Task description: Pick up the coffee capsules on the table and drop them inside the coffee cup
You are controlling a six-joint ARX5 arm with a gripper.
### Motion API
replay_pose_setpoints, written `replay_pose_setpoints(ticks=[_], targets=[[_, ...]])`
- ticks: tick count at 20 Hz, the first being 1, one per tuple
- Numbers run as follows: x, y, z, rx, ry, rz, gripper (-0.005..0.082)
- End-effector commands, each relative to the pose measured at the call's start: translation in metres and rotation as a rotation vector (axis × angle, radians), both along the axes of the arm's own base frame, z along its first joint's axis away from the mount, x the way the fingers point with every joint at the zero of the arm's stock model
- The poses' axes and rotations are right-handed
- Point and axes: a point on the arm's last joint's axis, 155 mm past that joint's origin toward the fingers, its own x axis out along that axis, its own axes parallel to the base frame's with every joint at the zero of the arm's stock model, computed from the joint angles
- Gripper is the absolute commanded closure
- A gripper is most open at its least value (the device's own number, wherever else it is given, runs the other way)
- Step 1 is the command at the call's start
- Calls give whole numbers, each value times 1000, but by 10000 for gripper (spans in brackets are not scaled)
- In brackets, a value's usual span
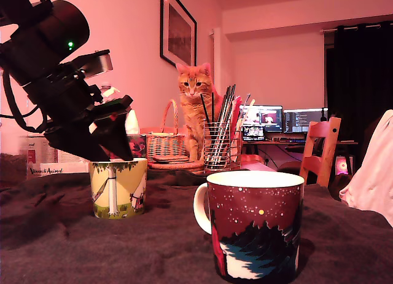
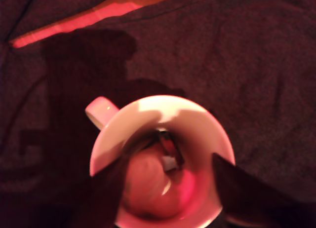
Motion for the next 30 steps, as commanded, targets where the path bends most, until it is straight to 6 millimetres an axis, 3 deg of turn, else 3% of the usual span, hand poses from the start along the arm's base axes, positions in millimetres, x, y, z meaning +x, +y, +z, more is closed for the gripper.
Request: replay_pose_setpoints(ticks=[1,11,13,16,17,24,30], targets=[[2,-2,-1,-2,0,-1,248],[8,-6,17,-15,-12,-7,261],[10,-8,24,-23,-20,-8,387],[6,-13,34,-54,-32,-35,732],[5,-15,40,-67,-40,-46,784],[-3,-8,107,-113,-191,-34,792],[-9,3,139,-114,-273,-11,792]])
